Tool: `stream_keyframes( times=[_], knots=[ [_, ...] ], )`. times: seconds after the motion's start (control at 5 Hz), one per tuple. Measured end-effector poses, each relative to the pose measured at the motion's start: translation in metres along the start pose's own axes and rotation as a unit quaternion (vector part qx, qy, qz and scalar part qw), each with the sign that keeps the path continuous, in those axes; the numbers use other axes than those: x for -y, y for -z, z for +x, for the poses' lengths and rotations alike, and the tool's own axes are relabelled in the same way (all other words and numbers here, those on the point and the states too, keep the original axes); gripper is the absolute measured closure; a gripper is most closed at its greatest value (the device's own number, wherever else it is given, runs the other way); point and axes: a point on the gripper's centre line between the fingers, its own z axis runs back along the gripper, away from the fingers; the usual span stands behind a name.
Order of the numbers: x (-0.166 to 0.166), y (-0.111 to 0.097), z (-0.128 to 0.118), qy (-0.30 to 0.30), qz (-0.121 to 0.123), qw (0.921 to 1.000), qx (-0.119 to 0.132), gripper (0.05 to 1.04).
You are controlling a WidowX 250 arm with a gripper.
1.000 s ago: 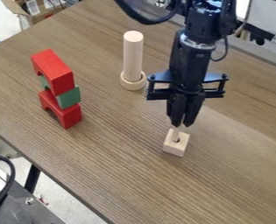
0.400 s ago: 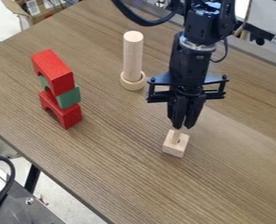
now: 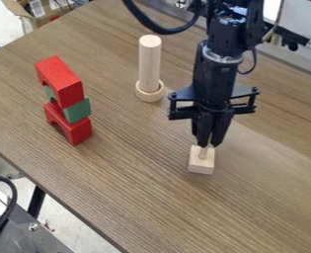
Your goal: Put the stick in a cube with a hole
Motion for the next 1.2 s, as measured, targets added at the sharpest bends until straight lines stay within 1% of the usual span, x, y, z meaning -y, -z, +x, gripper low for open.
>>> stream_keyframes(
  times=[0.2, 0.4, 0.6, 0.8, 1.0, 1.2],
  knots=[
    [0.003, 0.001, 0.001, 0.001, -0.007, 1.0000, 0.000, 0.970],
    [0.003, 0.002, 0.002, -0.003, -0.008, 1.0000, 0.004, 0.929],
    [-0.001, 0.001, 0.007, -0.011, 0.003, 0.9998, 0.019, 0.711],
    [0.003, -0.015, 0.009, -0.008, -0.009, 0.9991, 0.041, 0.390],
    [0.012, -0.038, 0.015, -0.008, -0.031, 0.9973, 0.067, 0.118],
    [0.021, -0.061, 0.021, -0.008, -0.043, 0.9950, 0.090, 0.083]
  ],
)
